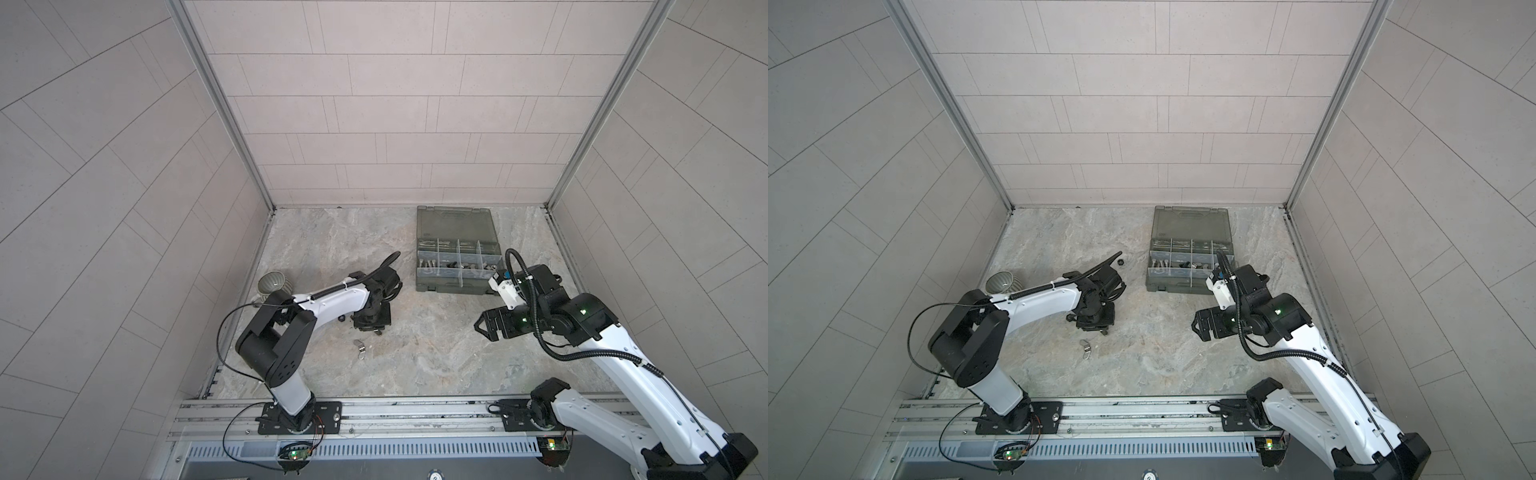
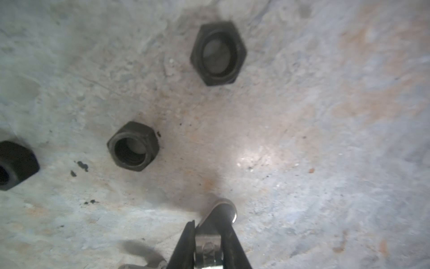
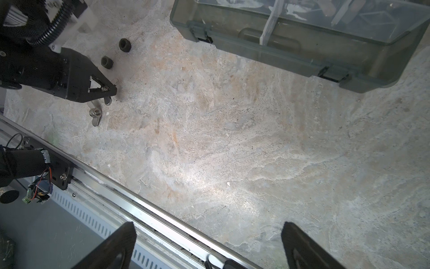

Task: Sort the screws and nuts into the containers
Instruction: 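Lift the silver wing nut with the left gripper and carry it over the box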

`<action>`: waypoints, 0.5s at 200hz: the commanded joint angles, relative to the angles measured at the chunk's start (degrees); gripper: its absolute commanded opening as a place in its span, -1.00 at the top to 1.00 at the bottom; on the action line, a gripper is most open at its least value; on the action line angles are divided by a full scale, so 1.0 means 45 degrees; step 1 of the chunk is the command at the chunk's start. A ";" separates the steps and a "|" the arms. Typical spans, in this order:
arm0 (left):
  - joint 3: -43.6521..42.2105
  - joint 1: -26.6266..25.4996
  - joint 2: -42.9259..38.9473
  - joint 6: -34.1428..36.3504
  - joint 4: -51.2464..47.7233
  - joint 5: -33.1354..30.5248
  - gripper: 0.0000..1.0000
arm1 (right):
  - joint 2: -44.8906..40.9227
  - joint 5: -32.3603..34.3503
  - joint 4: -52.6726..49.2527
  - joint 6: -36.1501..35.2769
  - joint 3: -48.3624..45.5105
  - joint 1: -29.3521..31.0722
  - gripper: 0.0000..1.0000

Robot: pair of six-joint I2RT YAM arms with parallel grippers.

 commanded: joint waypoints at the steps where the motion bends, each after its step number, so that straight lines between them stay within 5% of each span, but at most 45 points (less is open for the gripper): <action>1: 0.1085 -0.0172 0.0189 0.0457 -0.0878 -0.0109 0.72 | -0.0239 0.0071 -0.0374 -0.0175 0.0109 -0.0111 -0.99; 100: 0.9279 -0.0621 0.4603 0.2273 -0.2570 0.1021 0.72 | -0.0775 0.0590 -0.0893 -0.0089 0.0330 -0.0779 -0.98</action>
